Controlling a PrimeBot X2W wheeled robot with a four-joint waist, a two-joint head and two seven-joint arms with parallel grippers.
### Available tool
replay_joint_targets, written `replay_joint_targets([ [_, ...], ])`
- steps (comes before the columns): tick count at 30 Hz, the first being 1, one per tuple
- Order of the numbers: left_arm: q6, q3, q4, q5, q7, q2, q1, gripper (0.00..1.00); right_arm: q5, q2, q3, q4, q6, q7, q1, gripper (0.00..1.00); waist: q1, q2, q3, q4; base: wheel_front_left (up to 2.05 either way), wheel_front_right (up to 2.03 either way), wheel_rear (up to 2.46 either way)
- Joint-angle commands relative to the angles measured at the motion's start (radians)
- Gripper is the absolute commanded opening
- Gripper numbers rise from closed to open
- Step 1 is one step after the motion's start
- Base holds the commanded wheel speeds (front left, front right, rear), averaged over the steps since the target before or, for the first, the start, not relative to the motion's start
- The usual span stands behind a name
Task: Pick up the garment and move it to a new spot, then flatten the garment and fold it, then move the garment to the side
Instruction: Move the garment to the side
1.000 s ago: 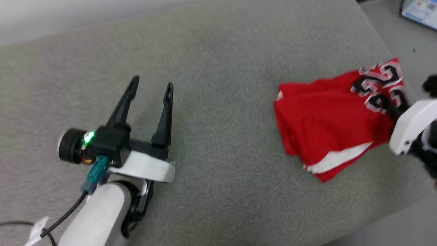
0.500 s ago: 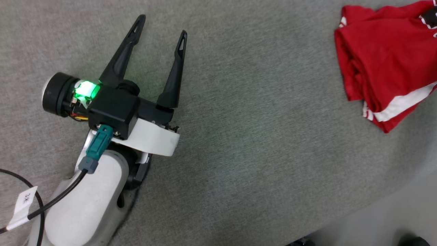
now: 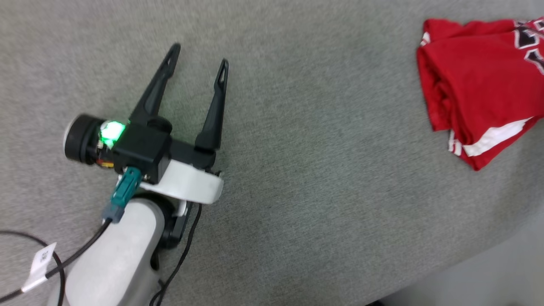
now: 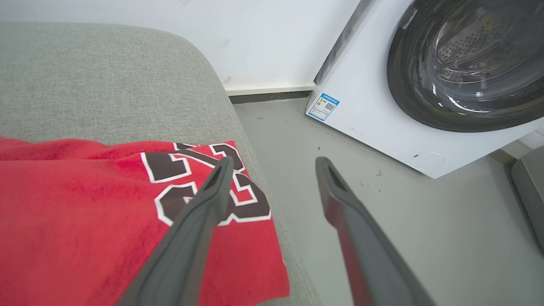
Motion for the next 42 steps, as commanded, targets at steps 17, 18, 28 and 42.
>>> replay_joint_targets([
  [17, 0.07, 0.09, 0.116, -0.148, -0.129, -0.062, 0.293, 1.0, -0.082, 0.185, -0.054, -0.399, -0.001, 0.049, 0.449, 1.0, -0.0001, 0.0, -0.36, 0.093, 0.0, 0.0, 0.0],
  [18, 0.069, 0.095, 0.12, -0.152, -0.131, -0.065, 0.304, 1.0, -0.085, 0.205, -0.06, -0.428, -0.001, 0.061, 0.478, 1.0, -0.0001, 0.0, -0.371, 0.103, 0.0, 0.0, 0.0],
  [28, 0.066, 0.138, 0.149, -0.178, -0.144, -0.074, 0.401, 1.0, -0.108, 0.357, -0.092, -0.688, -0.001, 0.145, 0.688, 1.0, -0.0001, 0.0, -0.477, 0.229, 0.0, 0.0, 0.0],
  [42, 0.04, 0.181, 0.147, -0.163, -0.145, -0.063, 0.509, 1.0, -0.154, 0.426, -0.082, -1.011, -0.001, 0.215, 0.873, 1.0, -0.0001, 0.0, -0.578, 0.322, 0.0, 0.0, 0.0],
])
